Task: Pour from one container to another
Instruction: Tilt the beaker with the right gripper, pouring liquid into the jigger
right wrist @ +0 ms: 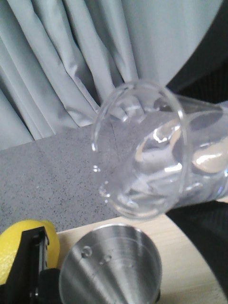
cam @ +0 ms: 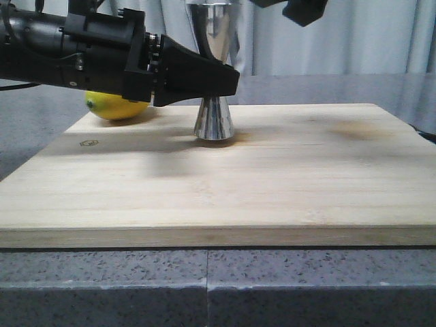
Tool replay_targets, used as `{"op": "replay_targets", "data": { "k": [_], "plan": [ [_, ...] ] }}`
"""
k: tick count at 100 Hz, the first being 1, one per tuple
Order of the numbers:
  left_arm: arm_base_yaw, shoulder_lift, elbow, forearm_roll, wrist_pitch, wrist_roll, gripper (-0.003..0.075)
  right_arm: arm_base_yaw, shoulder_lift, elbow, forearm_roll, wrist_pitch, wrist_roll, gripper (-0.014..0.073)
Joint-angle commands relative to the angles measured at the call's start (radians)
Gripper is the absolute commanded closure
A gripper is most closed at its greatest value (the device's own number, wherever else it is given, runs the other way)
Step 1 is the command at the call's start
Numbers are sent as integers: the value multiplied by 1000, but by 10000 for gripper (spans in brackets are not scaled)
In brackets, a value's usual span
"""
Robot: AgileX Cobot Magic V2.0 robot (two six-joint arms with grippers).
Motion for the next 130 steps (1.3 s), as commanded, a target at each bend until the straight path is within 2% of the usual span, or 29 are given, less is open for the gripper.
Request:
{"op": "replay_targets", "data": {
  "k": [1, 130],
  "plan": [
    [-9, -46, -28, -81, 106, -3, 713, 1, -29, -36, -37, -64, -6, 316],
    [-9, -46, -28, -81, 106, -3, 713, 1, -27, -36, -212, -120, -6, 316]
  ]
}}
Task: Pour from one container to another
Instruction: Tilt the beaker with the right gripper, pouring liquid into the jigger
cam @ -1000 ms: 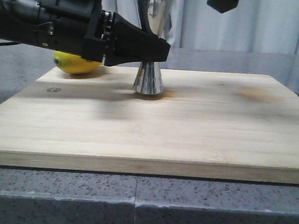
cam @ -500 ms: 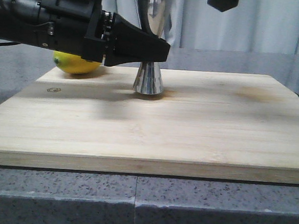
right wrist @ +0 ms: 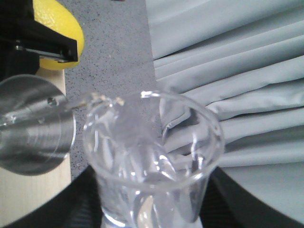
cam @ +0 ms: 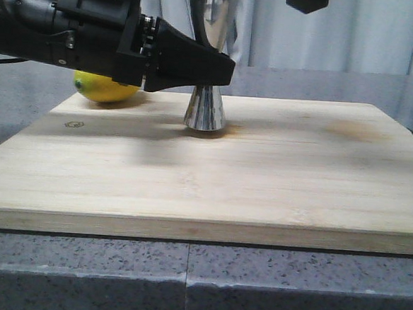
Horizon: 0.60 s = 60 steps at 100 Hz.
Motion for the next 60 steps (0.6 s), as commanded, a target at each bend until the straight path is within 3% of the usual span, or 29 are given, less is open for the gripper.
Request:
{"op": "replay_targets", "data": {
  "k": [1, 60],
  "plan": [
    [-9, -46, -28, -81, 106, -3, 713, 1, -27, -36, -28, -41, -6, 316],
    [-9, -46, -28, -81, 106, -3, 713, 1, -27, -36, -86, -41, -6, 316]
  ]
}}
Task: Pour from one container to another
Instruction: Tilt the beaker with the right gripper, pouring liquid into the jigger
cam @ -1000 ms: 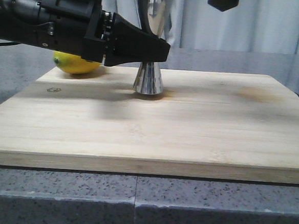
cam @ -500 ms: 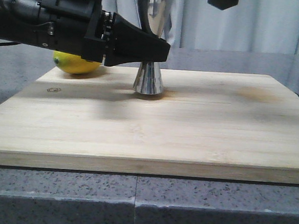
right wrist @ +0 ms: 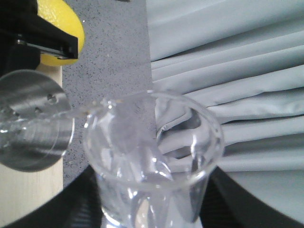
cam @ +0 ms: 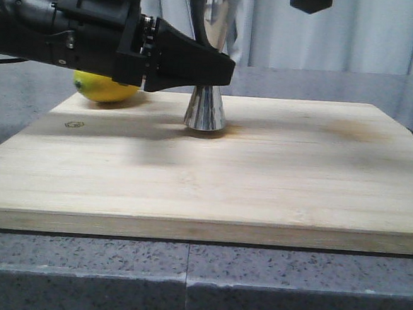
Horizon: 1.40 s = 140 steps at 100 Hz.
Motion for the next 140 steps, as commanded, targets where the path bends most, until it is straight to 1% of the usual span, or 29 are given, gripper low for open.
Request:
{"op": "replay_targets", "data": {
  "k": [1, 140],
  "plan": [
    [-9, -46, -28, -81, 106, -3, 713, 1, -27, -36, -27, -36, -6, 316],
    [-9, -46, -28, -81, 106, -3, 713, 1, -27, -36, -176, -49, -6, 316]
  ]
}}
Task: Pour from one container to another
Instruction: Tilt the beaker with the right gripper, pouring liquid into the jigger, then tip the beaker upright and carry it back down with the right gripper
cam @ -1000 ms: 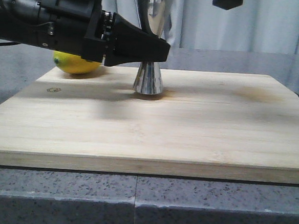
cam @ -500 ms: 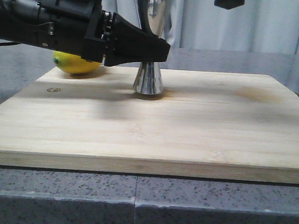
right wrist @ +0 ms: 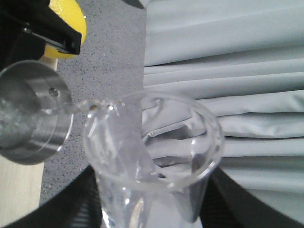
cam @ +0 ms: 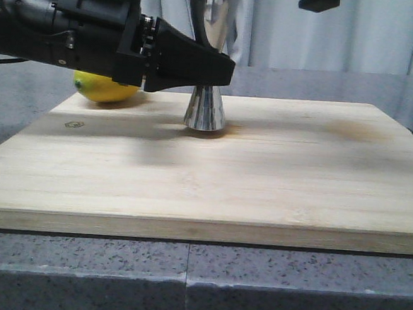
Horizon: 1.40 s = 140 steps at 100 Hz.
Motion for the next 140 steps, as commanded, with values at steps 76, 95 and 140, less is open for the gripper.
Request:
{"op": "replay_targets", "data": {
  "k": [76, 95, 140],
  "plan": [
    [-9, -46, -28, -81, 106, -3, 713, 1, -27, -36, 187, -7, 1, 316],
    [-9, -46, -28, -81, 106, -3, 713, -3, -27, -36, 337, 11, 1, 316],
    [-9, -46, -28, -81, 106, -3, 713, -76, -49, -5, 725, -58, 1, 316]
  ]
}}
